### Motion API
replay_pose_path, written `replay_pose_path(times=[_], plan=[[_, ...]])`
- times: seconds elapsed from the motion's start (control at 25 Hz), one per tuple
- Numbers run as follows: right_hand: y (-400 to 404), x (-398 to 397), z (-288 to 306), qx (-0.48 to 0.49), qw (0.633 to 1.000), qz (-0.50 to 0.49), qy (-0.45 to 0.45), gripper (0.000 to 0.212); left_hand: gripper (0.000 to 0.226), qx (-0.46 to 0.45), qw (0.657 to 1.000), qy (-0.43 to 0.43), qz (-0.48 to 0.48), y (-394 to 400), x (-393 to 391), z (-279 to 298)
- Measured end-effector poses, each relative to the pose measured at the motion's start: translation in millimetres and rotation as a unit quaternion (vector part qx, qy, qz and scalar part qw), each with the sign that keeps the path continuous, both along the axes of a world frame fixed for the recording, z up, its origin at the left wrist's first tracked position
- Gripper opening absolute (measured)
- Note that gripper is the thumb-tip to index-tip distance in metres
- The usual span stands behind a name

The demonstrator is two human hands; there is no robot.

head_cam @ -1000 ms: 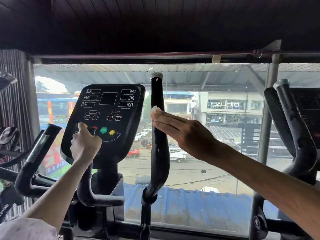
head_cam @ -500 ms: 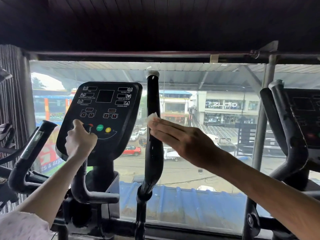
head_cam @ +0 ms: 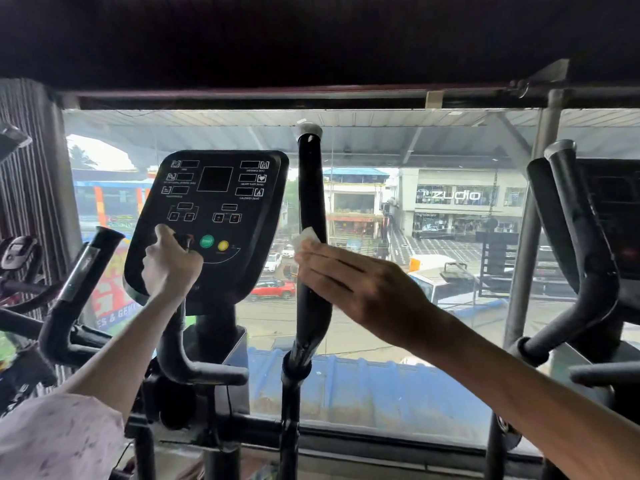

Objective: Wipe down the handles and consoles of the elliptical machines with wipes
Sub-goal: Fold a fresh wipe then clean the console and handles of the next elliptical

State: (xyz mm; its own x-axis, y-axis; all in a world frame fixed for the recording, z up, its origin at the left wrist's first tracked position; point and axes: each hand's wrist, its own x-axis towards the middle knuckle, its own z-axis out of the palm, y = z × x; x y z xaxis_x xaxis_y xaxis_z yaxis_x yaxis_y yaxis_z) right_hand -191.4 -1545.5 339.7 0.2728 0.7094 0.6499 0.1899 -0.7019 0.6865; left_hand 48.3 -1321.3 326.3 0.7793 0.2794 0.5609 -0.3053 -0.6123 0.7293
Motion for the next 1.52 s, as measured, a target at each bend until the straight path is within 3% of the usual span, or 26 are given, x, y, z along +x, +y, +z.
replay_pose_path(times=[0.12, 0.28, 0.4, 0.56, 0.76, 0.96, 1.24, 1.32, 1.4, 1.44, 1.52], plan=[[12.1, 8.1, 5.0, 0.127, 0.992, -0.002, 0.002, 0.038, 0.032, 0.001, 1.000, -0.008, -0.004, -0.5, -1.0, -0.1], [38.2, 8.7, -24.9, 0.070, 0.996, -0.041, -0.031, 0.025, 0.031, -0.007, 1.000, -0.004, -0.004, -0.7, -6.4, -0.2], [23.7, -6.1, -48.9, 0.029, 0.998, -0.007, -0.061, 0.019, 0.032, -0.009, 1.000, -0.006, -0.005, -0.5, -6.1, 0.9], [4.4, -7.6, -47.4, 0.143, 0.986, 0.049, -0.063, 0.024, 0.033, -0.007, 1.000, -0.003, -0.004, -1.4, -6.6, 1.6], [18.6, 15.5, -19.8, 0.398, 0.912, 0.101, 0.001, 0.049, 0.034, -0.007, 1.000, 0.005, 0.001, -0.9, -2.8, 1.6], [52.8, 16.2, -60.1, 0.481, 0.862, 0.159, 0.013, 0.038, 0.031, -0.016, 1.000, 0.000, 0.005, -1.1, 3.2, 0.1], [75.0, 40.2, -26.2, 0.632, 0.767, 0.094, 0.063, 0.046, 0.033, -0.003, 1.000, -0.001, 0.013, -1.4, 3.6, 0.4], [71.8, 49.1, -5.9, 0.692, 0.709, 0.087, 0.103, 0.031, 0.033, -0.002, 1.000, -0.001, 0.016, -1.4, 3.6, 0.0], [67.6, 61.4, 24.8, 0.738, 0.658, 0.096, 0.116, 0.033, 0.033, -0.004, 1.000, 0.001, 0.013, -1.3, 3.0, 0.5], [67.2, 65.3, 36.4, 0.739, 0.657, 0.090, 0.119, 0.035, 0.033, -0.003, 1.000, 0.001, 0.011, -1.3, 2.9, 0.8], [70.5, 66.7, 39.8, 0.706, 0.697, 0.061, 0.104, 0.027, 0.033, -0.004, 1.000, 0.002, 0.012, -0.7, 2.8, 1.0]])
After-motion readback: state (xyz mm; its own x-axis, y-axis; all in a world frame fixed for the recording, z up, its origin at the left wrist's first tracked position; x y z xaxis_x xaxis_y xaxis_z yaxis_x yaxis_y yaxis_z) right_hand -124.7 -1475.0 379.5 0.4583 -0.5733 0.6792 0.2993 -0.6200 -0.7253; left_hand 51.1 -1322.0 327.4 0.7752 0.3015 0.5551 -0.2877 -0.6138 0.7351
